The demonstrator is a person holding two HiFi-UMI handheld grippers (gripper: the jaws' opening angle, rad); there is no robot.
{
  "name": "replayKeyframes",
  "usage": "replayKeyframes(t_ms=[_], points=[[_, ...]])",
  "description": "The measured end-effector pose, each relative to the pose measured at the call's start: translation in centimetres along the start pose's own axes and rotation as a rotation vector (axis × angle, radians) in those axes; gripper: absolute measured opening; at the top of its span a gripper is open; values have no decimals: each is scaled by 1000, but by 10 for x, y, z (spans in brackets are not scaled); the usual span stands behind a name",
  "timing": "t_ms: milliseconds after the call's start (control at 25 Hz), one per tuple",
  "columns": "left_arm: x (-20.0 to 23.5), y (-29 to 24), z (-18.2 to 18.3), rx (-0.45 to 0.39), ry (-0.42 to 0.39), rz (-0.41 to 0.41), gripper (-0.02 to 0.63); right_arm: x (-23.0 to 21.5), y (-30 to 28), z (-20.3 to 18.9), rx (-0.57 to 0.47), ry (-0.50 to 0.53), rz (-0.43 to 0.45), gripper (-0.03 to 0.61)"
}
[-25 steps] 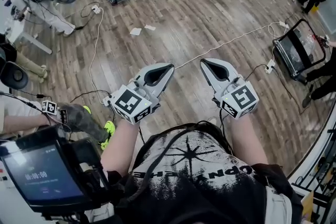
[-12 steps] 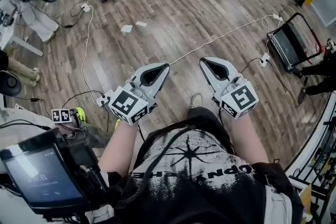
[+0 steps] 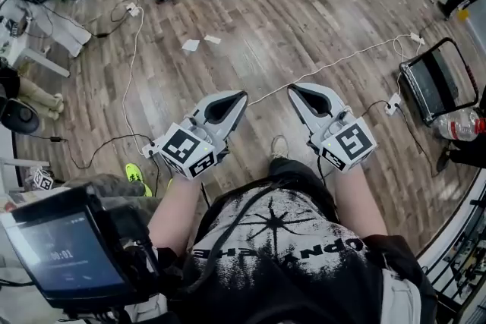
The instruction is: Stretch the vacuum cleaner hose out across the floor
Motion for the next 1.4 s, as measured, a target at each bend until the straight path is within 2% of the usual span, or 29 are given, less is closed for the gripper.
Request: replayKeyframes(t_ms=[320,600,960,1240,1400], points=[[43,-90,24,26,-58,46,0,-103,-30,1,-16,1,72,6],[77,-157,37,31,-70,96,0,-179,-54,3,-67,-21,144,6],[111,-202,38,42,-70,144,2,-225,-70,-21,-34,-14,213,6],[136,-213,39,41,-40,171,1,-254,-92,-23,-24,-29,225,6],[158,-215,40,36,-32,158,0,-261,-114,-26,-10,-26,223,6]])
Point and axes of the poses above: the fingertips, and each gripper's own axes: y backward along the fingers, x to its left, z out of its top, the point moved 4 cm from there along y, backward along the fingers, and after that the axes turned 3 degrees about y, right-handed, at the moved point
